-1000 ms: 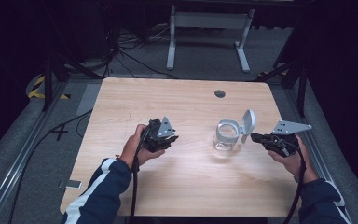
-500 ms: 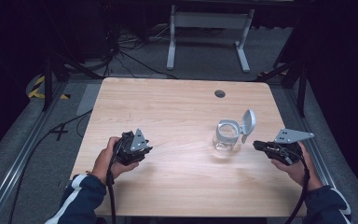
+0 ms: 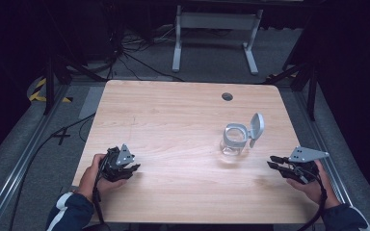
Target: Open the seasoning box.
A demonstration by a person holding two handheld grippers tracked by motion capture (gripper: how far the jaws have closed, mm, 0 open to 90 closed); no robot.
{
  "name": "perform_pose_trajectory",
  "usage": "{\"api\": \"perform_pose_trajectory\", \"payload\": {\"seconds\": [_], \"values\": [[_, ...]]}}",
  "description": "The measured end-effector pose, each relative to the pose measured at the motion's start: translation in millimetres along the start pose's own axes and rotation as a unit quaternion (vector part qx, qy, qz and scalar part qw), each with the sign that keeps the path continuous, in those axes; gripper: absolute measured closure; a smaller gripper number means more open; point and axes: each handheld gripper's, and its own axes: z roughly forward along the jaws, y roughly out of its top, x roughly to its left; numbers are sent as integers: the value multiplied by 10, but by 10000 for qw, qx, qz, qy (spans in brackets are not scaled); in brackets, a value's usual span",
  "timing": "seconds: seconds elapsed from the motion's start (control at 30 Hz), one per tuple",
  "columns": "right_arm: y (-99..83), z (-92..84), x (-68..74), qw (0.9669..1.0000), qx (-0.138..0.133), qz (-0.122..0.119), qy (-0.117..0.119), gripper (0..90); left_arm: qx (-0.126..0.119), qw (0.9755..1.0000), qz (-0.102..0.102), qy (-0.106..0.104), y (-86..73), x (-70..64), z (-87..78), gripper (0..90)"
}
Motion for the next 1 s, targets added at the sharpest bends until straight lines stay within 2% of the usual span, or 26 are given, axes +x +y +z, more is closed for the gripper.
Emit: {"api": "perform_pose_trajectory", "payload": {"seconds": [0.13,0.17,0.2,0.27,0.33,0.4,0.47,0.5,0.57,0.6,0.67,0.73,0.77,0.83,1.0], "values": [[-129,-23,3,9999,80,46,-94,647,-65,9999,-126,-75,-86,12,-3,550],[-186,-34,-1,9999,44,130,-101,630,-56,9998,-159,-133,-113,19,-4,531],[-276,-44,-18,9995,30,284,-109,570,-87,9994,-254,-197,-158,13,7,487],[-323,-44,-32,9992,38,376,-113,534,-96,9993,-303,-207,-185,3,14,467],[-429,-40,-76,9980,-45,629,-19,493,-101,9989,-360,-266,-247,-10,31,430],[-549,-43,-118,9966,-88,822,-69,422,-230,9976,-545,-371,-306,-10,37,392],[-630,-53,-136,9954,-108,947,-33,401,-243,9964,-672,-450,-346,6,24,363],[-669,-59,-137,9954,-106,952,-35,387,-279,9952,-792,-495,-364,5,29,349],[-739,-54,-123,9950,-90,996,-36,347,-391,9929,-1052,-393,-412,16,53,279],[-770,-48,-104,9946,57,1033,35,325,-452,9919,-1118,-387,-436,10,58,232],[-774,-61,-70,9950,64,986,-136,315,-478,9916,-1164,-303,-443,3,62,208],[-774,-63,-63,9948,76,1009,-131,311,-443,9915,-1191,-271,-441,20,69,173],[-774,-59,-69,9943,85,1058,-95,304,-430,9926,-1109,-244,-440,31,66,169],[-773,-55,-74,9940,96,1084,-92,299,-432,9913,-1215,-260,-441,15,69,166],[-774,-58,-62,9940,97,1087,-122,297,-420,9907,-1270,-233,-441,6,67,162]]}}
